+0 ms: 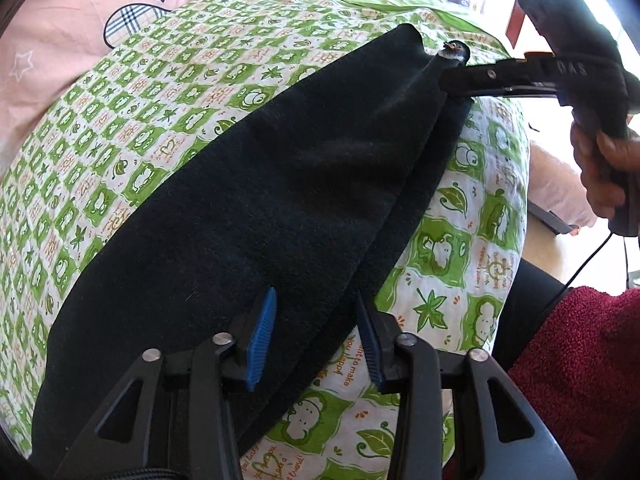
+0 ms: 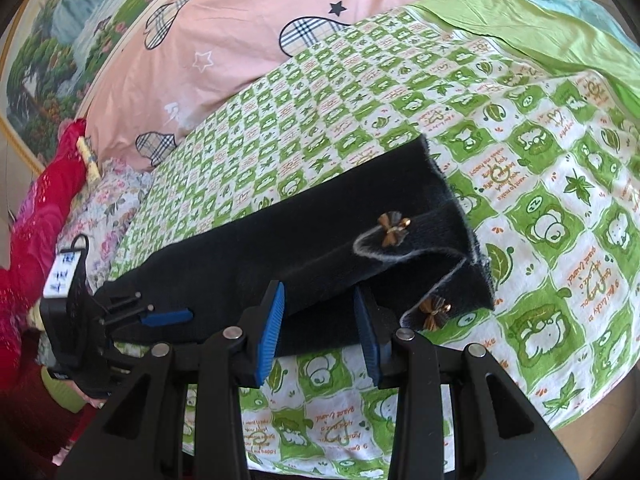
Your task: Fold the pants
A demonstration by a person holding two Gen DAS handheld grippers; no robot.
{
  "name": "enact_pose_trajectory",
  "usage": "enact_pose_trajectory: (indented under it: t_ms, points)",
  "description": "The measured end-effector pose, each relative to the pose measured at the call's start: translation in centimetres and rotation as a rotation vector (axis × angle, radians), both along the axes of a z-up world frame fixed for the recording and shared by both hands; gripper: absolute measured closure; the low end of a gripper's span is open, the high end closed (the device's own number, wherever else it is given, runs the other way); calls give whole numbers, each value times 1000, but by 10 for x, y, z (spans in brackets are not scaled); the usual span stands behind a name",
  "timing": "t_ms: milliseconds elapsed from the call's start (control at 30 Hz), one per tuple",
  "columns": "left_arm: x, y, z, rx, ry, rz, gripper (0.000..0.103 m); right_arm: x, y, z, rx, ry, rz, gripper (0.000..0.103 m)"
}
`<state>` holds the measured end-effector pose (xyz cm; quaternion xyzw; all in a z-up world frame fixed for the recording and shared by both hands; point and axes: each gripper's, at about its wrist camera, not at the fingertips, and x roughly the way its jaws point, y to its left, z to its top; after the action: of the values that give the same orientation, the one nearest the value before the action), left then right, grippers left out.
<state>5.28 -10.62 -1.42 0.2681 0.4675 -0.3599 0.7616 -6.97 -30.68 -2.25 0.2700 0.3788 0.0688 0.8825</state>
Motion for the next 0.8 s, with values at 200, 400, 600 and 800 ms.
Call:
enact_pose_trajectory:
  t_ms: [200,400,600,800]
  points:
    - [1,0,2,2,-26,3,98,7,-11,-6,20,3,-53,70]
    - [-13,2,25,-36,-80,-8,99,-10,-13,13,-8,-52,-46,97]
    - [-18,2,20,-33,-47,-28,98,-18,-17,8,-20,-23,-55,97]
    - [-18,-3,17,-18,4,-37,89,-13,-21,-9,6,47,-82,91]
